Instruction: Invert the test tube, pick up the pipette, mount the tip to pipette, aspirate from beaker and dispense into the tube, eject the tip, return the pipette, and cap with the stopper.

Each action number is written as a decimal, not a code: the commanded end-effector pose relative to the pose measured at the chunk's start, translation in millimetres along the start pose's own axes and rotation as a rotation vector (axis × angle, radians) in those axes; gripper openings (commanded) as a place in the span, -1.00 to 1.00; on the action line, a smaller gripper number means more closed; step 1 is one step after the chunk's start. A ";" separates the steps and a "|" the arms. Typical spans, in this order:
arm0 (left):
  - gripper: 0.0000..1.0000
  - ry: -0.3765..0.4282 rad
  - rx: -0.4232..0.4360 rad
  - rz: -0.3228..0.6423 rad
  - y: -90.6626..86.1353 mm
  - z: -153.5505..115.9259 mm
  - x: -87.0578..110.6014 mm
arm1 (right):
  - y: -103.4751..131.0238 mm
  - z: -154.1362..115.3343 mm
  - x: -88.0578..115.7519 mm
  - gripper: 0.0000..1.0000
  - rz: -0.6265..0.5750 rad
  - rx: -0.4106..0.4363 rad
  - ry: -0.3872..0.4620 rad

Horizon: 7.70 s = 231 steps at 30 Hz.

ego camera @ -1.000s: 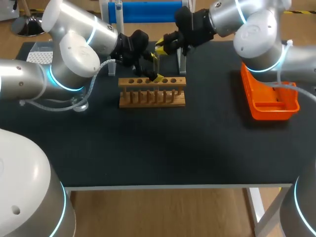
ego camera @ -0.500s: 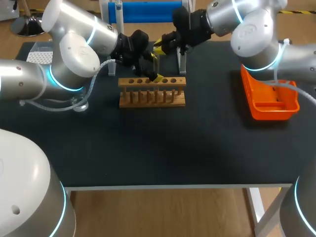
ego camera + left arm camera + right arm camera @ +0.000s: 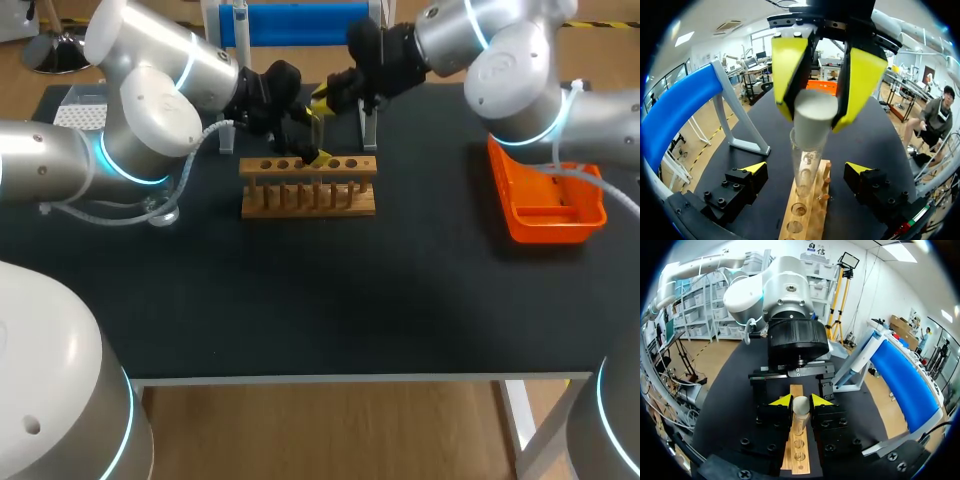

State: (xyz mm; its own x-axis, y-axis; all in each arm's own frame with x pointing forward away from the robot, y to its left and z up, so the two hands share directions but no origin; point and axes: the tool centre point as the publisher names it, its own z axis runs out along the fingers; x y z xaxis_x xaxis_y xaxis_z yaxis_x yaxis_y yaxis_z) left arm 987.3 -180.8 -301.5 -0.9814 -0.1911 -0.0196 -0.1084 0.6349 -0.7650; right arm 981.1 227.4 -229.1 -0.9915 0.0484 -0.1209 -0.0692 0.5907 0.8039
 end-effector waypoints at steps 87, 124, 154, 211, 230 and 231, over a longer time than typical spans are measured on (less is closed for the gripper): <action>1.00 0.002 -0.002 -0.001 -0.5 -0.3 -0.4 | -5.7 -22.2 -1.0 -1.00 0.112 -0.438 -0.011; 1.00 0.002 -0.002 -0.001 -0.5 -0.3 -0.4 | 3.6 0.5 -2.7 -1.00 0.115 -0.525 0.078; 1.00 0.002 -0.002 -0.001 -0.5 -0.3 -0.4 | 3.0 -4.9 -2.2 -1.00 0.109 -0.608 0.067; 1.00 -0.001 -0.005 -0.003 1.6 -3.3 -0.4 | -85.9 -87.8 -8.5 1.00 -0.006 -0.057 -0.186; 1.00 -0.190 -0.174 -0.127 29.4 -52.9 -0.7 | -85.9 -87.8 -8.5 1.00 -0.006 -0.057 -0.186; 1.00 -0.190 -0.174 -0.127 29.4 -52.9 -0.7 | -85.9 -87.8 -8.5 1.00 -0.006 -0.057 -0.186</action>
State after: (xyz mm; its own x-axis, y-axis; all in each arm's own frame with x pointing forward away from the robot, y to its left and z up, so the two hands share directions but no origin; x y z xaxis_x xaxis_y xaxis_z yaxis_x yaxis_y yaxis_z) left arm 981.8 -125.6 -295.7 -0.9139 -0.4011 -0.0620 -0.2653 0.7061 -0.6565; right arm 986.0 106.6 -246.8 -0.9532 0.1987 -0.2280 -0.0861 0.5442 0.8345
